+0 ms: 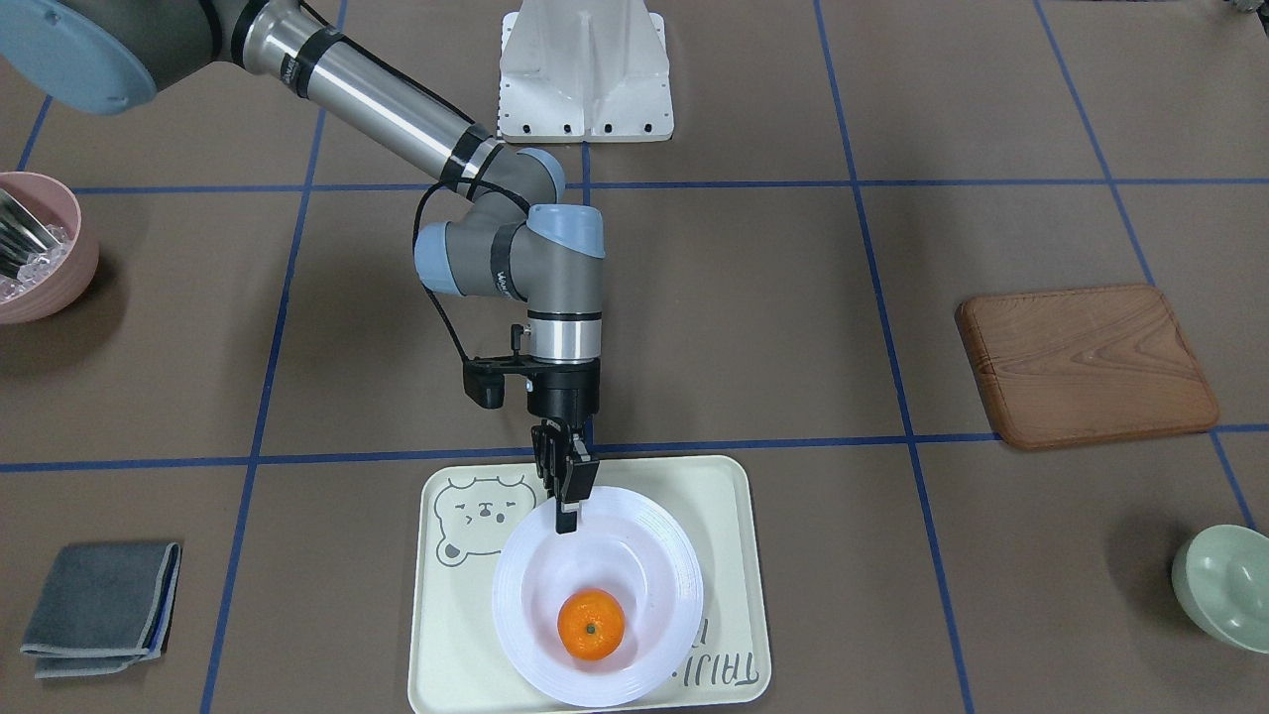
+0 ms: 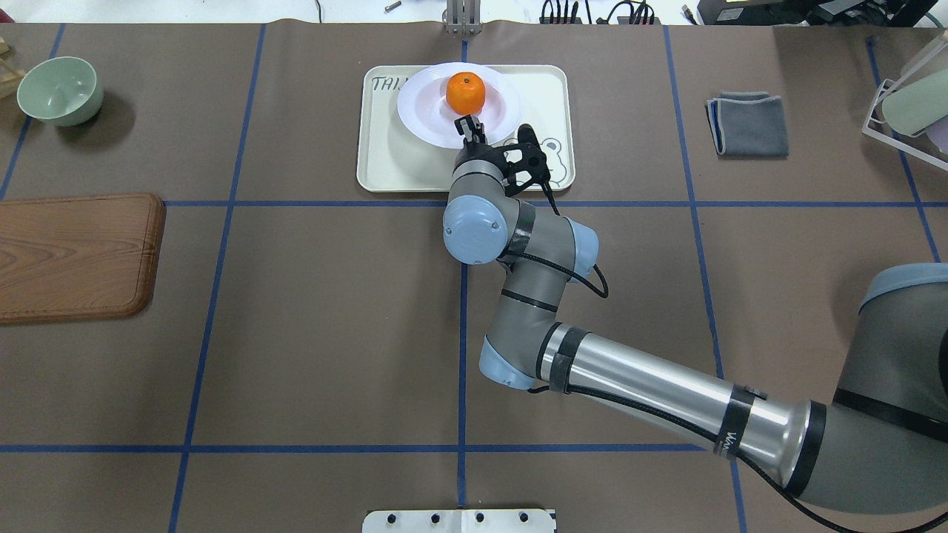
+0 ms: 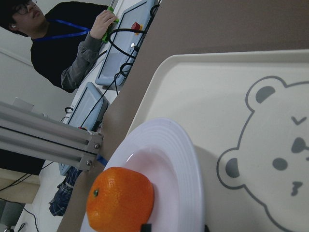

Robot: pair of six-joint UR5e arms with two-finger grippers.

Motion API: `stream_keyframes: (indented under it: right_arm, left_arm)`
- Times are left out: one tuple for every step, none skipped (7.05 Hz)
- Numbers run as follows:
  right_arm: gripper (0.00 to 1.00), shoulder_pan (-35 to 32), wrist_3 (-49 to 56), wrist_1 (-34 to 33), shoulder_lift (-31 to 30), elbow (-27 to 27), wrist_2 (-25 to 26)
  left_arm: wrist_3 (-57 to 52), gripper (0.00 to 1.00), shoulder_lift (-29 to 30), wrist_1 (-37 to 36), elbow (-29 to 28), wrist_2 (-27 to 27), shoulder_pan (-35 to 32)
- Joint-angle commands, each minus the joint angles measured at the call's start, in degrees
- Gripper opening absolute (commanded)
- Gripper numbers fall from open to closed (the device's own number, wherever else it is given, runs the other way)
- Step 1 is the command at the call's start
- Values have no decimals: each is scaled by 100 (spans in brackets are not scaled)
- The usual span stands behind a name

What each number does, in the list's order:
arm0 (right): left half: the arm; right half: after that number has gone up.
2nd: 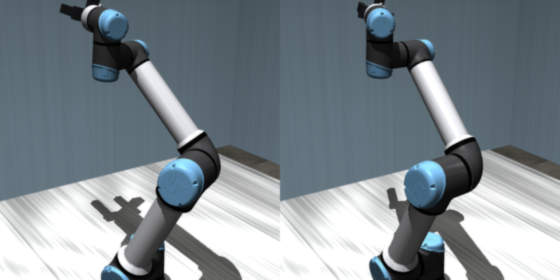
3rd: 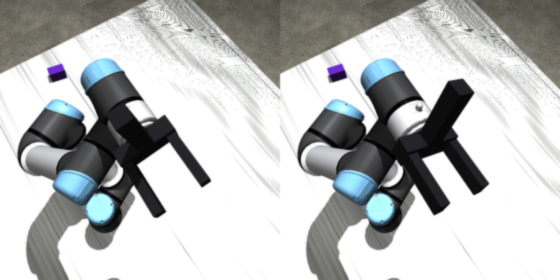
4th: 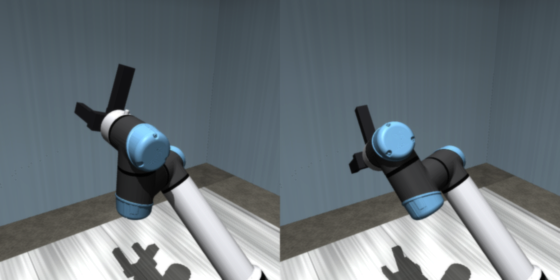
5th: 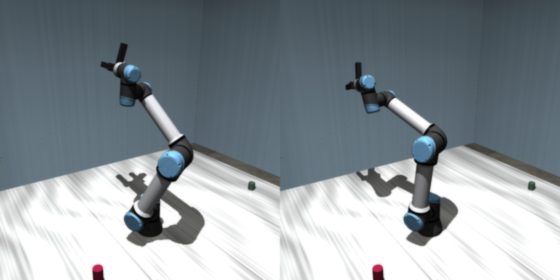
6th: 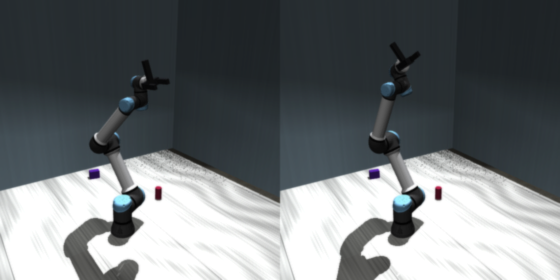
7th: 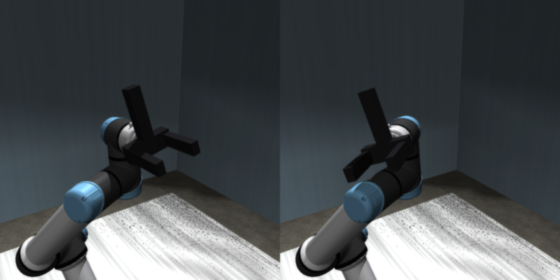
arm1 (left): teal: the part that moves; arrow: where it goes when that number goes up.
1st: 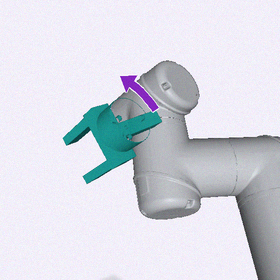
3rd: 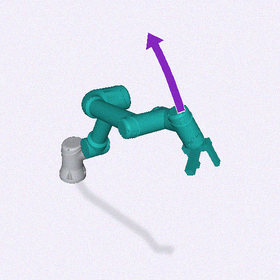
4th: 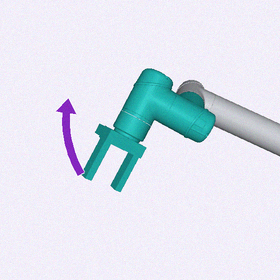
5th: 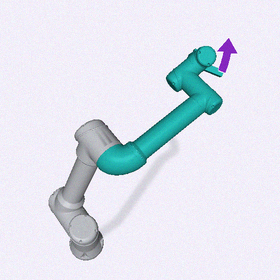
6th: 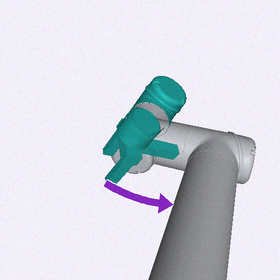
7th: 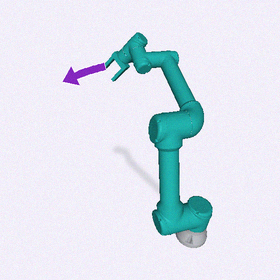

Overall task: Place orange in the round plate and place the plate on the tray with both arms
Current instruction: 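Slide the plate with the right gripper onto the bear tray, then release the plate and lift the right gripper away from the tray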

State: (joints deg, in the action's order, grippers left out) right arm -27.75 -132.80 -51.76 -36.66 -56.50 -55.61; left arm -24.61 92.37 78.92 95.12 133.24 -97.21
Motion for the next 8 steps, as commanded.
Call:
stream_keyframes:
  right_arm:
    - [100, 33, 1171, -1, -428, -797, -473]
    - [100, -133, 1656, -358, -439, -984, -712]
    - [100, -439, 2592, -1119, -439, -1516, -1654]
    - [100, -746, 3376, -1927, -491, -2000, -2429]
    - [100, -1045, 4315, -2431, -639, -2405, -3046]
    - [100, -1457, 5133, -2627, -1067, -2923, -3748]
    - [100, -1983, 6168, -2768, -1576, -3389, -4495]
    - [100, -2563, 7292, -2944, -2034, -3707, -5207]
  left_arm:
    - [0, 99, 0, 0, -2, 0, 0]
    - [0, 99, 0, 0, -20, 0, 0]
    - [0, 99, -113, 9, -20, 9, 0]
    - [44, 99, -201, 18, 110, 9, 0]
    - [679, 99, -455, 79, 477, 44, 0]
    - [903, 99, -753, 97, 916, 35, 9]
    - [897, 99, -817, 245, 929, 9, 9]
    - [905, 99, -1078, 681, 912, 9, 9]
